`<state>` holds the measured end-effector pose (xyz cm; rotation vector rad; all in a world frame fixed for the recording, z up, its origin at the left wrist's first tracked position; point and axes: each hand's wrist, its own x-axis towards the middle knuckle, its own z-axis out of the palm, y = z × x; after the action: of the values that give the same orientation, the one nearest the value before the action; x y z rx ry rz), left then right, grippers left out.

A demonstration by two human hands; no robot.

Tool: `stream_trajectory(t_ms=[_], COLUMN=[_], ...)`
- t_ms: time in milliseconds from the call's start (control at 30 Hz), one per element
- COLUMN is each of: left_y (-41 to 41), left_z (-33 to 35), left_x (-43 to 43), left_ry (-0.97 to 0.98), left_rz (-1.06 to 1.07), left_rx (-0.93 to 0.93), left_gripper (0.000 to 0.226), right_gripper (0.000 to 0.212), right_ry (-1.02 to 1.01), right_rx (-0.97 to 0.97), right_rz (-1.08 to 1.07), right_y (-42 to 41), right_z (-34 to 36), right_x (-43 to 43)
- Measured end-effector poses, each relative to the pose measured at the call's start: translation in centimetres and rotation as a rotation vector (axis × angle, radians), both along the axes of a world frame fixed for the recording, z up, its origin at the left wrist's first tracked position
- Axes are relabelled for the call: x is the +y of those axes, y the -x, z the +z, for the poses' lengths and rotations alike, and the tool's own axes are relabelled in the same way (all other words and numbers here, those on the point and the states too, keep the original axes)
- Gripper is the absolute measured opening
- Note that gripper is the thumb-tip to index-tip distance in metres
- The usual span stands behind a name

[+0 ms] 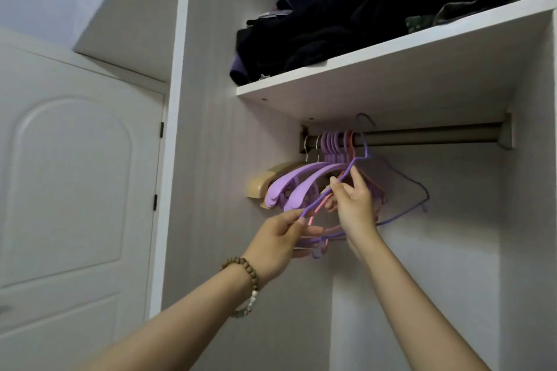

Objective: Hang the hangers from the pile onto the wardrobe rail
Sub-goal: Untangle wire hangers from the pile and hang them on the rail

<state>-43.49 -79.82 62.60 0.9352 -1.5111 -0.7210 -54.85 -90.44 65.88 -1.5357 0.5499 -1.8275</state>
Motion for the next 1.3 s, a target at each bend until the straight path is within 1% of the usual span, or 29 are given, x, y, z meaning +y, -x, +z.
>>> stream_trajectory(t_ms=[200,333,400,567,667,733,867,1000,1067,1167,1300], left_y=[2.7,3.0,2.7,1.3,0.5,-0.1,-2.1,-5.3,-7.8,-12.3,-19.4], left_z=[1.0,0.4,-0.1,-0.6,-0.8,-0.7,-0.4,-0.2,-0.1,-0.2,-1.0], left_x=[-3.3,-4.6,-5.0,-5.4,-5.3,-4.8,-2.9,0.1,2.2,6.3,13.8], left_ry=[0.005,-0.044,-0.074,-0.113,-0.108,-0.096,-0.078,-0.012,0.032,0.111,0.191], left_rz=[-0.011,-0.003,0.023,0.083,0.095,0.111,0.141,0.228,0.291,0.428,0.651], left_rx=[0.000,0.010,-0.006,-0.018,-0.010,-0.017,0.000,-0.001,0.006,-0.052,-0.119], left_gripper=[0.027,0.025,0.027,0.029,0.029,0.027,0.020,0.026,0.028,0.036,0.040], right_gripper=[0.047,0.040,0.043,0.060,0.058,0.058,0.059,0.061,0.063,0.065,0.058], right_ry=[-0.061,-0.117,-0.137,-0.145,-0.137,-0.124,-0.036,0.182,0.253,0.323,0.358], right_rx=[-0.003,0.057,0.066,0.089,0.081,0.078,0.203,0.250,0.285,0.306,0.395], right_rz=[-0.013,-0.041,-0.039,-0.038,-0.061,-0.125,-0.318,-0.382,-0.400,-0.380,-0.211], right_y=[1.5,1.4,1.1,0.5,0.0,-0.2,-1.0,-3.4,-5.4,-9.7,-17.3], right_z=[0.8,-0.3,-0.8,-1.4,-1.6,-1.8,-2.2,-2.2,-2.0,-1.8,-2.3], right_x=[-4.3,-5.7,-6.1,-6.0,-5.8,-5.4,-3.0,0.0,2.0,5.6,11.6])
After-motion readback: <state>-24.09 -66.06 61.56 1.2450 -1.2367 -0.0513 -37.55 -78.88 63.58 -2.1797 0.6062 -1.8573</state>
